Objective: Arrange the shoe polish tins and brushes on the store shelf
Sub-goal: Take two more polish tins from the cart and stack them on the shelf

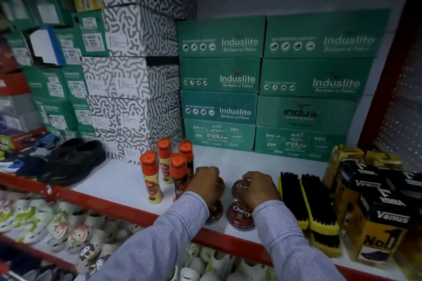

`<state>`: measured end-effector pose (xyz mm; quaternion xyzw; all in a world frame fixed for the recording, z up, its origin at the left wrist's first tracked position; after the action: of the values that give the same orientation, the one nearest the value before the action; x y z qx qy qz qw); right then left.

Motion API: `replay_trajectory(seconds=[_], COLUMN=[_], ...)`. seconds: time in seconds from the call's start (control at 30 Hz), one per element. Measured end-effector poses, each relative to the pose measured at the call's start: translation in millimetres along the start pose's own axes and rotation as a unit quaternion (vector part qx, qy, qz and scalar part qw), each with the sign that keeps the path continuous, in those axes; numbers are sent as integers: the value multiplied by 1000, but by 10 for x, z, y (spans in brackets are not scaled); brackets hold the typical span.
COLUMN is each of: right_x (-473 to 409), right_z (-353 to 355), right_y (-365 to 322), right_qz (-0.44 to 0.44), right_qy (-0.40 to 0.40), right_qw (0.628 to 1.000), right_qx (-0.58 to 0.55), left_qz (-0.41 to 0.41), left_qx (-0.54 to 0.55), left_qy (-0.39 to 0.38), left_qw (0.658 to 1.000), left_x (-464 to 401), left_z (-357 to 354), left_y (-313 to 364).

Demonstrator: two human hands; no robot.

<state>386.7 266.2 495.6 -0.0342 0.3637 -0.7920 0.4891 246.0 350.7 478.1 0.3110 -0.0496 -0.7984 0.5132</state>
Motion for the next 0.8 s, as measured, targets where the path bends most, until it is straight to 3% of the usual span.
replay_trajectory(seconds=[0.17, 0.47, 0.8], right_x=[-51, -112, -40], right_z=[-143, -198, -124], right_y=[22, 61, -15], right_qz=[-13, -23, 19], right_qy=[10, 5, 5], right_qw=[1000, 1000, 999], right_qx=[-3, -17, -29], left_qz=[-8, -9, -47], left_qx=[-23, 36, 70], left_qy=[-22, -21, -16], left_qw=[999, 999, 996], left_x=[-98, -146, -41], left_z=[-261, -255, -100], left_y=[-165, -187, -67])
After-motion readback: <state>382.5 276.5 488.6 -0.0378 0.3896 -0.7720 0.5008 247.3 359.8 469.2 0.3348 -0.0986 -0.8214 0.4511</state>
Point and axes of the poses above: each hand's wrist, its own x-axis away from the middle knuckle, its own z-axis out of the back of the hand, y = z × x, the point moved 7 cm from there along -x, towards the middle knuckle, and after that the axes turned 15 degrees about y, right-handed, at the moved point
